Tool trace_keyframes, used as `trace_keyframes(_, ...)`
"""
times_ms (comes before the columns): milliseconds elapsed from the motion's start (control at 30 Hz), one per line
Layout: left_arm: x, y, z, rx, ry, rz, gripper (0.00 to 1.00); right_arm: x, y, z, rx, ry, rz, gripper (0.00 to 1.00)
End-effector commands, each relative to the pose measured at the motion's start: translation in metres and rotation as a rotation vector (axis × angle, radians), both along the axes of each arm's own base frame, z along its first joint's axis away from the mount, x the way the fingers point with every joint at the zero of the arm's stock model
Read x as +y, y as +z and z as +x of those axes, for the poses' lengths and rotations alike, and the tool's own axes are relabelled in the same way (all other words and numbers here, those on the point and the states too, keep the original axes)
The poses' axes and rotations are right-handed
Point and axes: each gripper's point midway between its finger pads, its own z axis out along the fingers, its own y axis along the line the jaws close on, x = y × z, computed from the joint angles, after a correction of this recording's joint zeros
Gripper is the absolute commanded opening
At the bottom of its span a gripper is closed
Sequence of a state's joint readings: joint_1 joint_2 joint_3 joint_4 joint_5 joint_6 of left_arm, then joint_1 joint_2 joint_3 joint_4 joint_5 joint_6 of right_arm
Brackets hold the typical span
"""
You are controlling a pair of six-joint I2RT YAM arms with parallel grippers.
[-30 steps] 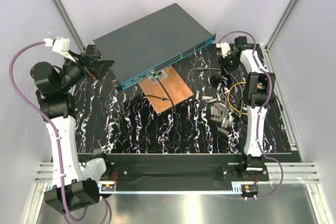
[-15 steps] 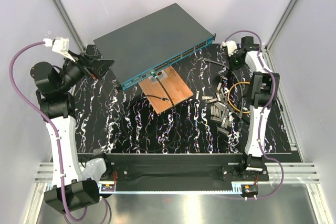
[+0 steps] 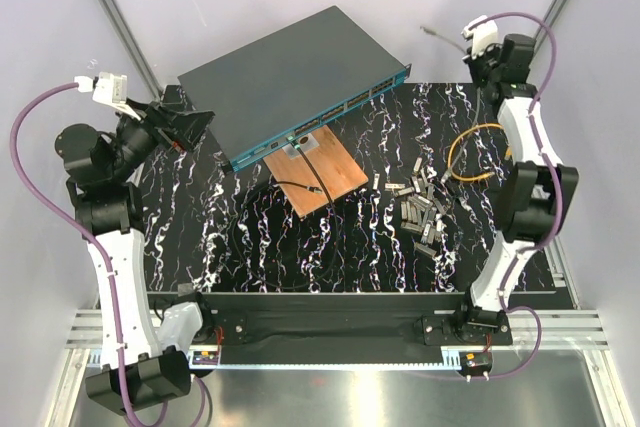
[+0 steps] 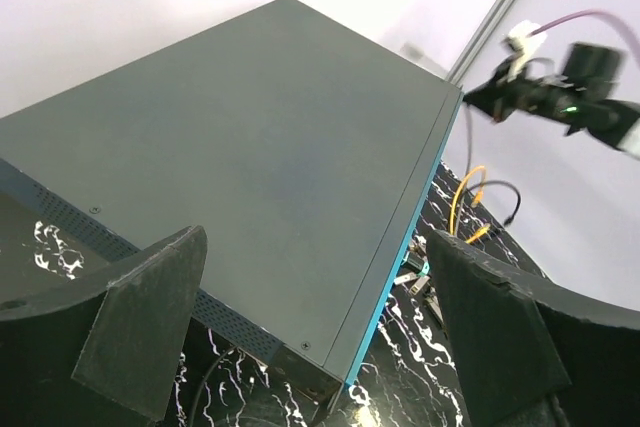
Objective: Insert the plug into the switch port
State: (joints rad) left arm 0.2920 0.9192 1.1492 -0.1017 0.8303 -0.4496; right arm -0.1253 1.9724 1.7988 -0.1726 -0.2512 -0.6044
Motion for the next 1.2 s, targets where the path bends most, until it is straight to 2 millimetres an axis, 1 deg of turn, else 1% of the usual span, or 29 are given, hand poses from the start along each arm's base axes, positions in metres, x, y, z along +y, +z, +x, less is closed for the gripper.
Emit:
trace_keyframes(0, -0.001, 0.033, -0.009, -0.134, 0.018, 0.054, 0.97, 0.002, 0.071, -0.002, -0.241, 0.001, -0.048, 0.00)
trace_keyframes(67, -0.002, 0.036, -0.011, -0.144, 0.019, 0.059, 0.98, 0.000, 0.082, -0.012, -0.282, -0.009, -0.076, 0.00)
trace_keyframes(100, -0.002, 0.037, -0.013, -0.152, 0.016, 0.065, 0.98, -0.003, 0.093, -0.014, -0.323, -0.025, -0.089, 0.00)
trace_keyframes(133, -0.003, 0.038, -0.014, -0.158, 0.015, 0.068, 0.98, -0.004, 0.100, -0.022, -0.345, -0.033, -0.094, 0.00)
trace_keyframes(200, -0.003, 0.038, -0.015, -0.164, 0.016, 0.074, 0.98, -0.005, 0.113, -0.030, -0.403, -0.043, -0.097, 0.00)
trace_keyframes(233, -0.004, 0.038, -0.015, -0.165, 0.015, 0.076, 0.98, -0.004, 0.128, -0.037, -0.441, -0.050, -0.092, 0.00)
trace_keyframes(300, -0.003, 0.037, -0.014, -0.162, 0.016, 0.076, 0.98, -0.005, 0.140, -0.042, -0.489, -0.055, -0.108, 0.00)
trace_keyframes(333, -0.003, 0.036, -0.013, -0.160, 0.015, 0.076, 0.98, -0.005, 0.151, -0.046, -0.521, -0.048, -0.139, 0.00)
trace_keyframes(367, -0.004, 0.037, -0.014, -0.162, 0.014, 0.078, 0.98, -0.004, 0.155, -0.047, -0.533, -0.038, -0.160, 0.00)
trace_keyframes(400, -0.004, 0.037, -0.013, -0.162, 0.014, 0.077, 0.98, 0.002, 0.151, -0.047, -0.523, 0.002, -0.179, 0.00)
trace_keyframes(433, -0.004, 0.037, -0.013, -0.161, 0.014, 0.077, 0.98, 0.003, 0.153, -0.050, -0.532, 0.026, -0.244, 0.00)
trace_keyframes(467, -0.004, 0.037, -0.013, -0.162, 0.012, 0.079, 0.98, 0.003, 0.151, -0.051, -0.531, 0.042, -0.274, 0.00)
trace_keyframes(500, -0.004, 0.038, -0.013, -0.165, 0.016, 0.082, 0.98, 0.007, 0.144, -0.052, -0.513, 0.073, -0.294, 0.00)
trace_keyframes(567, -0.004, 0.039, -0.014, -0.172, 0.019, 0.088, 0.98, 0.006, 0.146, -0.057, -0.510, 0.090, -0.347, 0.00)
trace_keyframes(667, -0.004, 0.040, -0.016, -0.176, 0.019, 0.093, 0.98, 0.000, 0.162, -0.067, -0.543, 0.081, -0.370, 0.00)
trace_keyframes(733, -0.004, 0.039, -0.016, -0.179, 0.021, 0.102, 0.98, -0.006, 0.183, -0.075, -0.574, 0.054, -0.348, 0.00)
trace_keyframes(767, -0.004, 0.037, -0.016, -0.174, 0.021, 0.101, 0.98, -0.005, 0.182, -0.078, -0.559, 0.066, -0.333, 0.00)
trace_keyframes(800, -0.003, 0.037, -0.015, -0.172, 0.022, 0.101, 0.98, -0.004, 0.176, -0.081, -0.534, 0.075, -0.325, 0.00)
trace_keyframes(833, -0.003, 0.037, -0.016, -0.172, 0.022, 0.101, 0.98, -0.003, 0.165, -0.083, -0.505, 0.089, -0.330, 0.00)
trace_keyframes(867, -0.004, 0.037, -0.016, -0.175, 0.021, 0.103, 0.98, 0.001, 0.146, -0.083, -0.459, 0.119, -0.334, 0.00)
trace_keyframes(900, -0.003, 0.037, -0.016, -0.175, 0.024, 0.102, 0.98, 0.001, 0.107, -0.084, -0.390, 0.141, -0.352, 0.00)
trace_keyframes(933, -0.003, 0.037, -0.015, -0.178, 0.023, 0.103, 0.98, 0.001, 0.087, -0.083, -0.354, 0.153, -0.351, 0.00)
trace_keyframes(967, -0.004, 0.036, -0.015, -0.175, 0.021, 0.101, 0.98, 0.002, 0.050, -0.085, -0.272, 0.169, -0.348, 0.00)
trace_keyframes(1000, -0.003, 0.035, -0.014, -0.172, 0.025, 0.099, 0.98, 0.000, 0.032, -0.084, -0.238, 0.167, -0.350, 0.00)
trace_keyframes(1033, -0.004, 0.034, -0.014, -0.169, 0.019, 0.096, 0.98, -0.005, 0.010, -0.080, -0.197, 0.150, -0.340, 0.00)
trace_keyframes(1067, -0.004, 0.034, -0.014, -0.167, 0.019, 0.096, 0.98, -0.015, 0.005, -0.076, -0.203, 0.097, -0.359, 0.00)
trace_keyframes(1100, -0.004, 0.034, -0.015, -0.169, 0.020, 0.096, 0.98, -0.021, -0.012, -0.074, -0.179, 0.072, -0.365, 0.00)
trace_keyframes(1133, -0.005, 0.034, -0.015, -0.169, 0.016, 0.096, 0.98, -0.028, -0.010, -0.074, -0.188, 0.040, -0.376, 0.00)
trace_keyframes(1167, -0.005, 0.033, -0.016, -0.169, 0.017, 0.098, 0.98, -0.040, -0.001, -0.074, -0.215, -0.001, -0.385, 0.00)
